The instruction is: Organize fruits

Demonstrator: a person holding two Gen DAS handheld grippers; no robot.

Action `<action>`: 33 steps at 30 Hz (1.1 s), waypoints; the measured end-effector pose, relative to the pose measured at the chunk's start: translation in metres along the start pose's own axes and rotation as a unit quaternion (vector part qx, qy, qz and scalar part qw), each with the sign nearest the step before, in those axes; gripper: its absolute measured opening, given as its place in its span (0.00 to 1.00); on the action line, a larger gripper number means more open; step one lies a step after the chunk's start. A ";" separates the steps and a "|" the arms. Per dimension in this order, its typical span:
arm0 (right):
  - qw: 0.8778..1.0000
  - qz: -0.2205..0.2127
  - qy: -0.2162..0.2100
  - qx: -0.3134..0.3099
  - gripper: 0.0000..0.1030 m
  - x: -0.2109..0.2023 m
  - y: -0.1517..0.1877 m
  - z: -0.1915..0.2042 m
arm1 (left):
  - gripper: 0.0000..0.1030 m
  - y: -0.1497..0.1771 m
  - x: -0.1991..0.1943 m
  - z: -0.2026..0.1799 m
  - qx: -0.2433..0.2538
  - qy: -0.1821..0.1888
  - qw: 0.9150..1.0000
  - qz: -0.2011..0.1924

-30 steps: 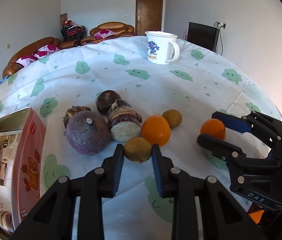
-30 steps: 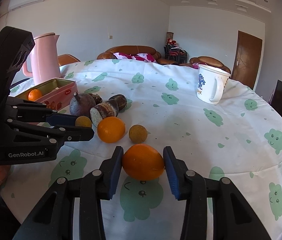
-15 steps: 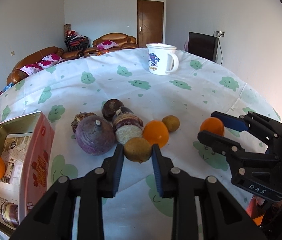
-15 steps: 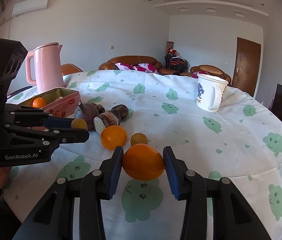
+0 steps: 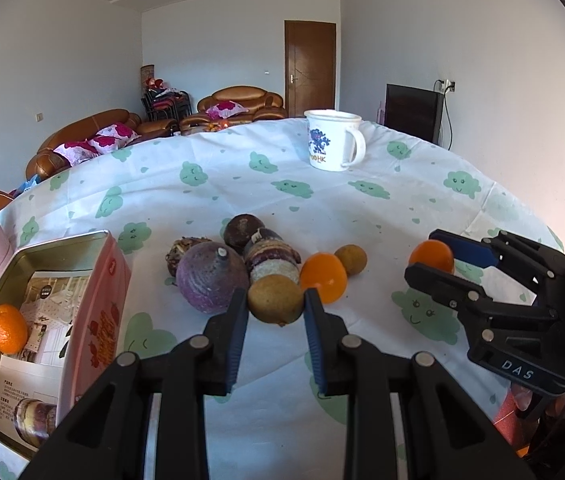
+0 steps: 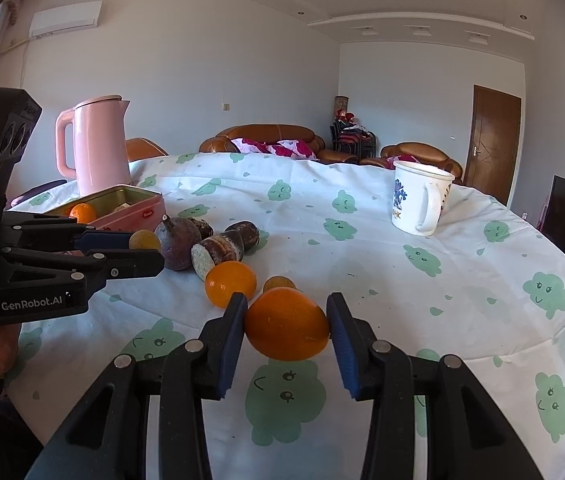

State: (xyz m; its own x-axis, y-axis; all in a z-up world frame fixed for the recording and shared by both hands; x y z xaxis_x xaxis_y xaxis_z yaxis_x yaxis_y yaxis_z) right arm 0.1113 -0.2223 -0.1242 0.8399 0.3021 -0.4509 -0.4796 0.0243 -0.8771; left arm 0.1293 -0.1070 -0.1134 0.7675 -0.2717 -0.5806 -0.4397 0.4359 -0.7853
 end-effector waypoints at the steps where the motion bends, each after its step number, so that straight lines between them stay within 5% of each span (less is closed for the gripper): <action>1: 1.000 -0.003 -0.001 0.000 0.42 -0.001 0.000 0.000 | 0.28 0.000 -0.002 0.001 -0.001 -0.004 1.000 -0.003; 33: 0.998 -0.063 -0.007 -0.028 0.42 -0.018 -0.005 0.011 | 0.28 0.004 -0.042 0.030 -0.021 -0.061 0.997 -0.052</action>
State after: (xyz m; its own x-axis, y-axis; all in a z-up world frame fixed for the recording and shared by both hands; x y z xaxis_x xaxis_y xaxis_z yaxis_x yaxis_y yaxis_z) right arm 0.0955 -0.2179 -0.1098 0.8885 0.3132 -0.3353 -0.3559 0.0095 -0.9345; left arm 0.1092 -0.0681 -0.0862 0.8594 -0.2059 -0.4680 -0.3726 0.3745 -0.8491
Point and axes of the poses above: each gripper's, at about its wrist camera, not at the fingertips, and x roughly the way its jaws point, z to its left, y to its underside, the point moved 7 cm from there along x, roughly the way its jaws point, and after that the axes turned 15 degrees about x, right-handed, at the moved point
